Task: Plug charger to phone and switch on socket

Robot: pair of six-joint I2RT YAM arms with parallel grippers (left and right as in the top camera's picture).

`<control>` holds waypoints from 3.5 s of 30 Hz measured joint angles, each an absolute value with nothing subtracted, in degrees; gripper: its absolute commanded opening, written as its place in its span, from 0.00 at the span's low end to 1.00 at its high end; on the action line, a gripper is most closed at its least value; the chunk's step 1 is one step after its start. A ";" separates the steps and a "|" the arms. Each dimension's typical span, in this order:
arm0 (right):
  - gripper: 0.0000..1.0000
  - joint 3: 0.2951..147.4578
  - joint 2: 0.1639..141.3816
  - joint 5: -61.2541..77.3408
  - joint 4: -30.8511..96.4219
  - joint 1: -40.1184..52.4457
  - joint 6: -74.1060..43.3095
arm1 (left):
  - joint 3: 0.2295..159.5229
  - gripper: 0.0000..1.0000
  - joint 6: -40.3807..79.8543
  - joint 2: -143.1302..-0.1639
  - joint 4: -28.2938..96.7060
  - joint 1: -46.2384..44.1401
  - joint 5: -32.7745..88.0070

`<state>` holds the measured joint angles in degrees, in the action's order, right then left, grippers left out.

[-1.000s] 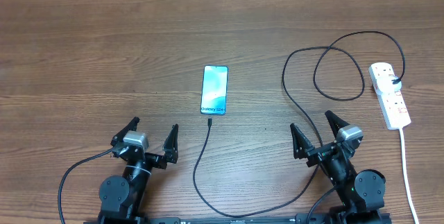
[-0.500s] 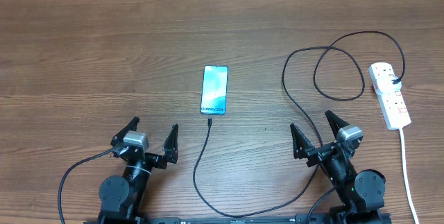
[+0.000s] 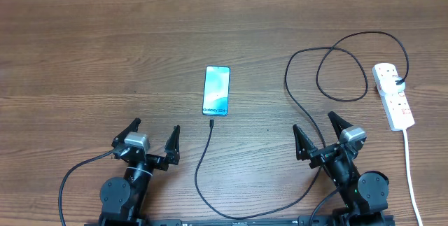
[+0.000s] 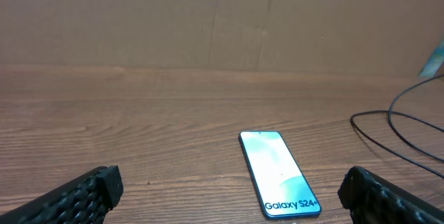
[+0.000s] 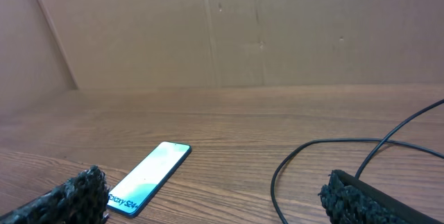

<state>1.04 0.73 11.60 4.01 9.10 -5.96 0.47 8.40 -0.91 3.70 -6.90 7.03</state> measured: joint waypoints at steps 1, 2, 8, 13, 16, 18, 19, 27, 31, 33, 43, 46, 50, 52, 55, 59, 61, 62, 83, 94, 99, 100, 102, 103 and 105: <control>1.00 1.04 0.73 11.60 3.97 9.10 -5.96 | 0.47 1.00 8.40 -0.91 3.70 -6.90 7.03; 1.00 1.04 0.73 11.62 4.01 9.10 -5.96 | 0.47 1.00 8.40 -0.91 3.70 -6.90 7.03; 1.00 1.04 0.73 11.60 4.01 9.08 -5.96 | 0.47 1.00 8.40 -0.91 3.70 -6.90 7.01; 1.00 1.04 0.73 11.60 3.99 9.10 -5.98 | 0.47 1.00 8.40 -0.91 3.70 -6.90 7.01; 1.00 1.04 0.73 11.62 3.99 9.10 -5.96 | 0.47 1.00 8.40 -0.91 3.70 -6.90 7.01; 1.00 1.04 0.73 11.62 4.01 9.10 -5.98 | 0.45 1.00 8.40 -0.91 3.70 -6.90 7.01; 1.00 1.04 0.73 11.60 4.01 9.10 -5.98 | 0.47 1.00 8.40 -0.91 3.70 -6.90 7.01; 1.00 1.04 0.73 11.62 3.97 9.08 -5.98 | 0.47 1.00 8.40 -0.91 3.70 -6.90 7.03; 1.00 1.04 0.73 11.62 3.99 9.10 -5.98 | 0.45 1.00 8.38 -0.91 3.70 -6.90 7.01; 1.00 1.04 0.73 11.62 3.97 9.10 -5.98 | 0.47 1.00 7.35 -0.91 3.81 -6.90 6.22; 1.00 1.04 0.73 11.62 4.01 9.10 -5.98 | 0.47 1.00 5.34 -0.91 4.23 -6.90 2.50; 1.00 1.04 0.73 11.62 3.99 9.10 -5.96 | 0.47 1.00 5.34 -0.91 4.27 -6.90 2.26; 1.00 1.04 0.73 11.62 3.99 9.10 -5.98 | 0.47 0.99 5.34 -0.91 4.03 -6.90 2.28; 1.00 1.04 0.73 11.60 4.01 9.10 -5.98 | 0.47 1.00 5.34 -0.91 4.19 -6.90 2.28; 1.00 1.04 0.73 11.64 4.01 9.10 -5.98 | 0.45 1.00 5.37 -0.91 2.90 -6.90 1.34; 1.00 1.04 0.73 11.60 3.97 9.08 -5.98 | 0.84 1.00 5.43 -0.89 -0.43 -6.90 4.36; 1.00 1.04 0.73 11.62 3.92 9.10 -5.96 | 2.37 1.00 6.26 -0.91 2.13 -6.90 6.24; 1.00 1.04 0.73 11.62 3.99 9.10 -5.98 | 3.73 1.00 6.98 -0.95 3.99 -6.90 7.03; 1.00 1.04 0.73 11.62 3.92 9.10 -5.98 | 95.26 1.00 8.88 -69.78 74.08 -8.67 20.43; 1.00 1.04 0.73 11.64 3.90 9.10 -5.96 | 112.90 0.13 12.62 -98.52 80.93 -12.78 25.32; 1.00 1.04 0.73 11.64 3.92 9.08 -6.00 | 112.92 0.04 13.56 -105.36 82.61 -13.17 25.78; 1.00 1.04 0.73 11.62 3.88 9.10 -6.00 | 112.92 0.04 13.72 -106.48 82.98 -13.47 25.30; 1.00 1.04 0.73 11.62 3.90 9.10 -5.96 | 112.92 0.04 15.03 -108.79 83.44 -14.68 23.27; 1.00 1.04 0.73 11.64 3.88 9.10 -5.96 | 112.95 0.04 15.77 -109.86 83.59 -15.44 22.00; 1.00 1.04 0.73 11.62 3.92 9.10 -5.98 | 112.95 0.04 17.30 -112.07 83.57 -17.21 19.22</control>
<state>1.04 0.73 11.62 3.92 9.10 -5.98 112.95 17.30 -112.07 83.57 -17.21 19.22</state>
